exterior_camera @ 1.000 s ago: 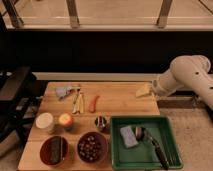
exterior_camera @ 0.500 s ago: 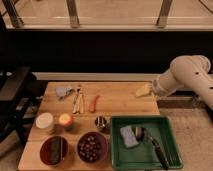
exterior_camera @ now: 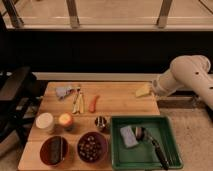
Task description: Place pepper in table surface
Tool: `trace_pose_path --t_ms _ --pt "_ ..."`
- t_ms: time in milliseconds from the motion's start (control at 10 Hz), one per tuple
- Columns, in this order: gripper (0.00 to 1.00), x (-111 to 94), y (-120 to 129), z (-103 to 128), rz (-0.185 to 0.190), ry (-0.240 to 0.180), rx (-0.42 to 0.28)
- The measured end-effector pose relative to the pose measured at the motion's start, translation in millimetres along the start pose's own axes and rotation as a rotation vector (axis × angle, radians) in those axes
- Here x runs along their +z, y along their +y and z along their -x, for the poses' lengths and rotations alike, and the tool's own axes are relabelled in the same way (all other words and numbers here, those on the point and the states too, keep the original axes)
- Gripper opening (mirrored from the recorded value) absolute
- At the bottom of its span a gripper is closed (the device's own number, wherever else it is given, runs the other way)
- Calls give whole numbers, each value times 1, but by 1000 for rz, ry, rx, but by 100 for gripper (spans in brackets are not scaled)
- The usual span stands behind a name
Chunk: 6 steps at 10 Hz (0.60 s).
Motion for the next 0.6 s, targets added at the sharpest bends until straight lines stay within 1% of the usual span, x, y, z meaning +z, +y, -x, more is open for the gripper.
trace_pose_path --t_ms 300,400,600 --pt "71 -1 1 -1 3 -2 -1" --pt "71 1 -3 -3 7 -9 -19" --pt "71 12 -24 -5 2 -29 -78"
